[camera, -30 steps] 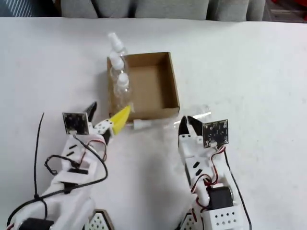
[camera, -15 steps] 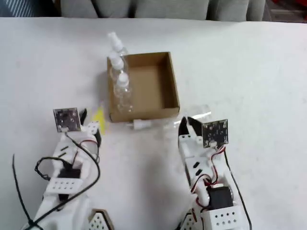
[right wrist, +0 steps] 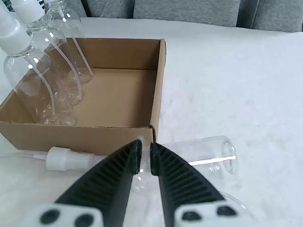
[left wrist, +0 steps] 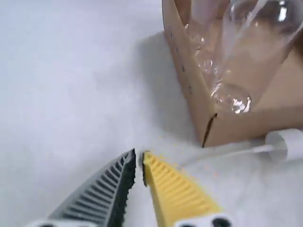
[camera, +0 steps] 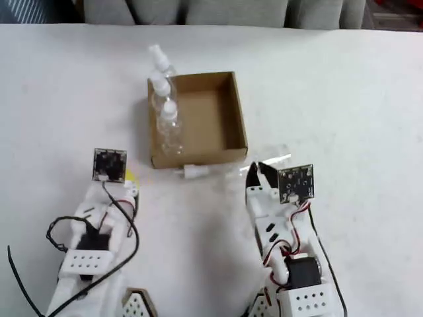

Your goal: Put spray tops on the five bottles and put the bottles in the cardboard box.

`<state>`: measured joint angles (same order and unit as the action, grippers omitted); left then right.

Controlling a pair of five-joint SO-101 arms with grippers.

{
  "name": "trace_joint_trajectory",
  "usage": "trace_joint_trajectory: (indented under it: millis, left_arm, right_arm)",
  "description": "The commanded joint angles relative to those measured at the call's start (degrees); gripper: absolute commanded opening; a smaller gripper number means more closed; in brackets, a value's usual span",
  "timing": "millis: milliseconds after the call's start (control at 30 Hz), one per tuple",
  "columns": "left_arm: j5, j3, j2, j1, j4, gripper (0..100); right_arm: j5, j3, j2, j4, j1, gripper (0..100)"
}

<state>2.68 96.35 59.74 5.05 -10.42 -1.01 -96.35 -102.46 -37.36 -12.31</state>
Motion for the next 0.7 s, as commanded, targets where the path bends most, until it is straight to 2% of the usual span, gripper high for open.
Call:
trace_joint_trajectory:
  millis: [0,233,533,667]
  left_arm:
    - [3.3,0.1,1.2,0.1,-3.3,3]
    - [4.4,0.1,1.3,0.4,-3.3,3]
    - [4.5,0.1,1.3,0.5,-3.3,3]
    - [4.5,0.1,1.3,0.5,-3.3,3]
  right_arm:
    - [-0.6,-0.4,-0.8,-0.6,2.2,1.8]
    - [-0.7,-0.4,-0.8,1.3,12.2,1.8]
    - [-0.8,2.2,-0.8,1.5,14.5,1.8]
    - [-4.0,2.3,-0.8,1.6,14.4,1.8]
